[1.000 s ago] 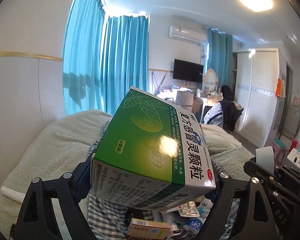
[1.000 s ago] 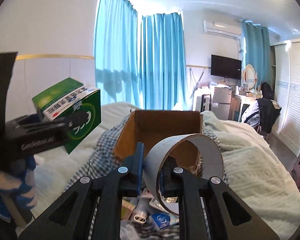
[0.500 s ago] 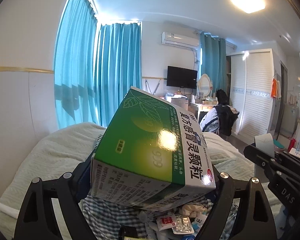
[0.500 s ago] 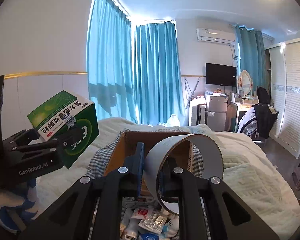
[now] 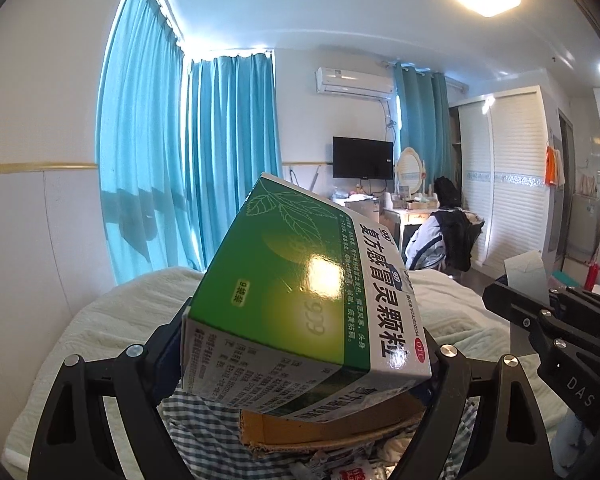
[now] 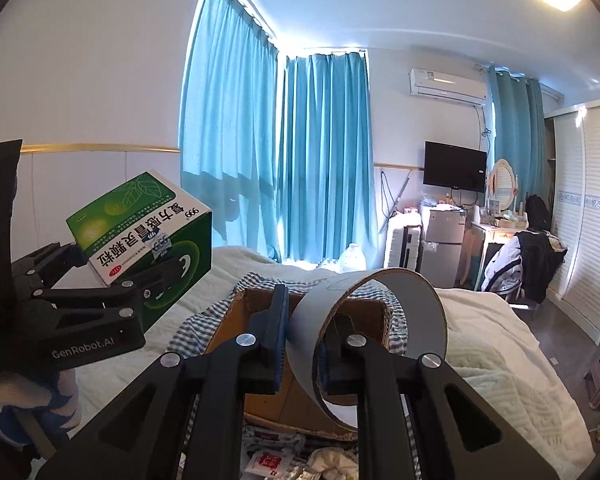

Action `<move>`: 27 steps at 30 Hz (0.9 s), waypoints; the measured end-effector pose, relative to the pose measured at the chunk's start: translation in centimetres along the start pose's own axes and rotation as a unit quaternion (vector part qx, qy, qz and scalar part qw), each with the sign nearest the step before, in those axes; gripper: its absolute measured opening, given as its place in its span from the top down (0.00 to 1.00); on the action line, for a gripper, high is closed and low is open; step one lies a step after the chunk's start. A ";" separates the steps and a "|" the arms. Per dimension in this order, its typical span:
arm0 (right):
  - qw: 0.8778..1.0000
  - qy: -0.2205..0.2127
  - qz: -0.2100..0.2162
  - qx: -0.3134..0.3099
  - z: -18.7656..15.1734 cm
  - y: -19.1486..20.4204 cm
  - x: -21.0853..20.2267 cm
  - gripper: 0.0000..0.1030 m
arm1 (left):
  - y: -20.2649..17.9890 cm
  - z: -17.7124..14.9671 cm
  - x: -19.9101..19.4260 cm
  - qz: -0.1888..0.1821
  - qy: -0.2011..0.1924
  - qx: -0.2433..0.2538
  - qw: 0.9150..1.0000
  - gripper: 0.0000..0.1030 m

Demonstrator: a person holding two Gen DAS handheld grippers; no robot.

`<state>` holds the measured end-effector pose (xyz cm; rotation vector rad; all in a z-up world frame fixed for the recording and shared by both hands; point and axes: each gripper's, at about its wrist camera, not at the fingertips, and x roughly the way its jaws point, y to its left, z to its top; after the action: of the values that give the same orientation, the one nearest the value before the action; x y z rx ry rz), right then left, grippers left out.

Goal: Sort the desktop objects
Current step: 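Lift both held items and carry them over the cardboard box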

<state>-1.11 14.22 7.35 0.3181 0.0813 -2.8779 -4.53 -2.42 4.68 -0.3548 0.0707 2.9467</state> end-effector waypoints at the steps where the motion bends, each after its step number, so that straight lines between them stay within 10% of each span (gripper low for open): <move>1: 1.000 0.001 0.002 0.001 0.1 -0.2 0.4 0.88 | 0.0 0.0 0.4 0.002 0.001 0.002 1.000 0.14; 27: 0.990 0.124 0.044 0.042 -6.7 -4.3 17.0 0.88 | -0.3 -8.0 14.7 -0.032 0.137 0.008 0.990 0.13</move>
<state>-16.88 14.90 -2.85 0.6784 -0.0093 -2.7450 -16.74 -0.21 -6.60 -0.7418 0.1151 2.8134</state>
